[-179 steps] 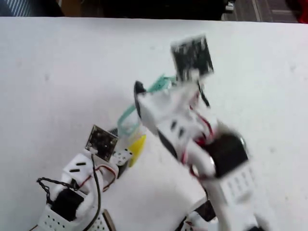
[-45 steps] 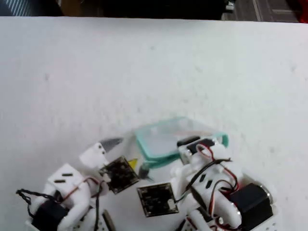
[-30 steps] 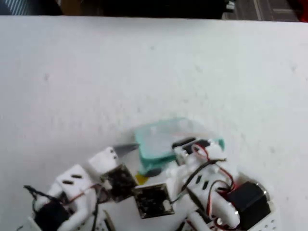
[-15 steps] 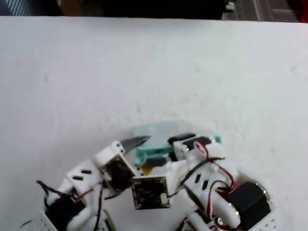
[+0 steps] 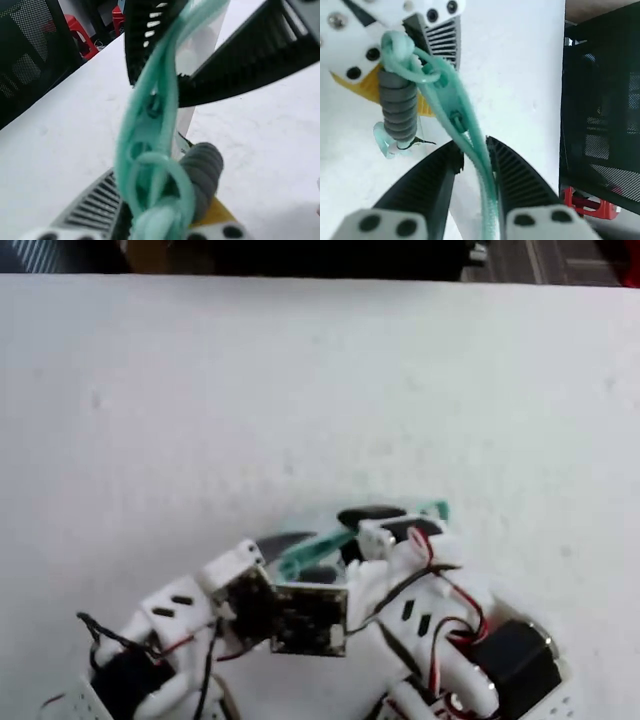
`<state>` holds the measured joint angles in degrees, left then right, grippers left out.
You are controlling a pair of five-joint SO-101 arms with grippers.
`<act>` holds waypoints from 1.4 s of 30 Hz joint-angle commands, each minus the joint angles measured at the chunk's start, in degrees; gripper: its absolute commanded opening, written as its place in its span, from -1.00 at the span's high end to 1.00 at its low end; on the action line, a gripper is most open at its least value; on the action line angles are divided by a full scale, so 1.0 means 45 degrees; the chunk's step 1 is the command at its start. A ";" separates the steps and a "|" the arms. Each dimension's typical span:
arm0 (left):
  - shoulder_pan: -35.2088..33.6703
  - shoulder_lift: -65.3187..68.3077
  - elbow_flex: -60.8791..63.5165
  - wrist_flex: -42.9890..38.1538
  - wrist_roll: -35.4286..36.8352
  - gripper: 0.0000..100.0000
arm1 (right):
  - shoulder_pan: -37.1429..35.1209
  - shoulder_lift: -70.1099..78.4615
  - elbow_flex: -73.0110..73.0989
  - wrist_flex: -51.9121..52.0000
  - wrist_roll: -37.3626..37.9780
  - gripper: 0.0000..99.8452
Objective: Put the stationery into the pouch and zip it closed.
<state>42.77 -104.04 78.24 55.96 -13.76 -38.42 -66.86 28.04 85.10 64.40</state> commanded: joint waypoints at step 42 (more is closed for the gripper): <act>-0.1709 -0.0147 -0.0234 -0.1426 0.1602 0.96 | -0.4269 0.2042 -0.3009 0.1709 -0.8967 0.68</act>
<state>35.38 -104.04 77.80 51.21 -6.90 -54.68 -59.12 14.77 94.24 24.22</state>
